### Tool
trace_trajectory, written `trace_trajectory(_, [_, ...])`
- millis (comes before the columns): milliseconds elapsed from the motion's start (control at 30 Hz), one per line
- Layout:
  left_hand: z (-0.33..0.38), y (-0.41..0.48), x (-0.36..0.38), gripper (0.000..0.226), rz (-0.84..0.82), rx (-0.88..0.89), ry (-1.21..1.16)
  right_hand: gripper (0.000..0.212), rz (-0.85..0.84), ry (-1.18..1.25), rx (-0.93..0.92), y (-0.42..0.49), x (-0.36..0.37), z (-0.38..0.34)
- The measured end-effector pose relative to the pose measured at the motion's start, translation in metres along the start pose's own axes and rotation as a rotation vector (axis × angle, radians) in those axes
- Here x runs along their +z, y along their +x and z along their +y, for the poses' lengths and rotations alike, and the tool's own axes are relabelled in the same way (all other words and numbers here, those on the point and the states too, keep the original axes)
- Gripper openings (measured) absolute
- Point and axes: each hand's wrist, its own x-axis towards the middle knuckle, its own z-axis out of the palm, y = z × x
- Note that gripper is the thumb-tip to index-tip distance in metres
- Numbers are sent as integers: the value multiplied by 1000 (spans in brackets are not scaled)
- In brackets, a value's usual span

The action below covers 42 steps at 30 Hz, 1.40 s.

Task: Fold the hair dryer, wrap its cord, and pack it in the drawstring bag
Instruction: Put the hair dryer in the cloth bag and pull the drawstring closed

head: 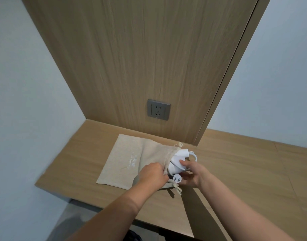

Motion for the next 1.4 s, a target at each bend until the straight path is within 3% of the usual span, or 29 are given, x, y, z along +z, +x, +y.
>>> trace_trajectory(100, [-6, -5, 1, 19, -44, 136, 52, 21, -42, -156, 37, 1, -6, 0])
trace_trajectory(200, [-13, -7, 4, 22, -79, 232, 5, 23, -59, -161, 25, 8, -7, 4])
trace_trajectory(333, [-11, -7, 10, 30, -86, 179, -160, 24, -77, -94, -30, 21, 9, 21])
trace_trajectory(467, [-16, -2, 7, 36, -18, 95, -118, 30, -90, -356, -41, 24, 3, 14])
trace_trajectory(567, [-18, 0, 6, 33, -42, 82, -98, 29, 27, -387, -134, 33, -18, 9])
trace_trajectory(633, [-14, 2, 4, 27, -42, 66, -126, 39, 74, -358, -209, 41, -27, 6])
trace_trajectory(800, [1, 8, -5, 27, 59, 35, -36, 47, -60, -196, -120, 47, -25, -5])
trace_trajectory(1000, [13, 21, -8, 23, 264, 75, 130, 37, 156, -489, -406, 51, -7, -10])
trace_trajectory(1100, [18, 29, -9, 32, 306, 116, 257, 36, 195, -598, -482, 52, -10, -10])
trace_trajectory(1200, [17, 30, -10, 27, 310, 98, 112, 32, 235, -747, -597, 48, -14, -8])
trace_trajectory(1300, [15, 32, -12, 3, 371, 68, -172, 28, 279, -956, -714, 43, -17, -5])
trace_trajectory(1400, [20, 36, -15, 23, 339, 73, -339, 23, 268, -1072, -851, 36, -15, -4])
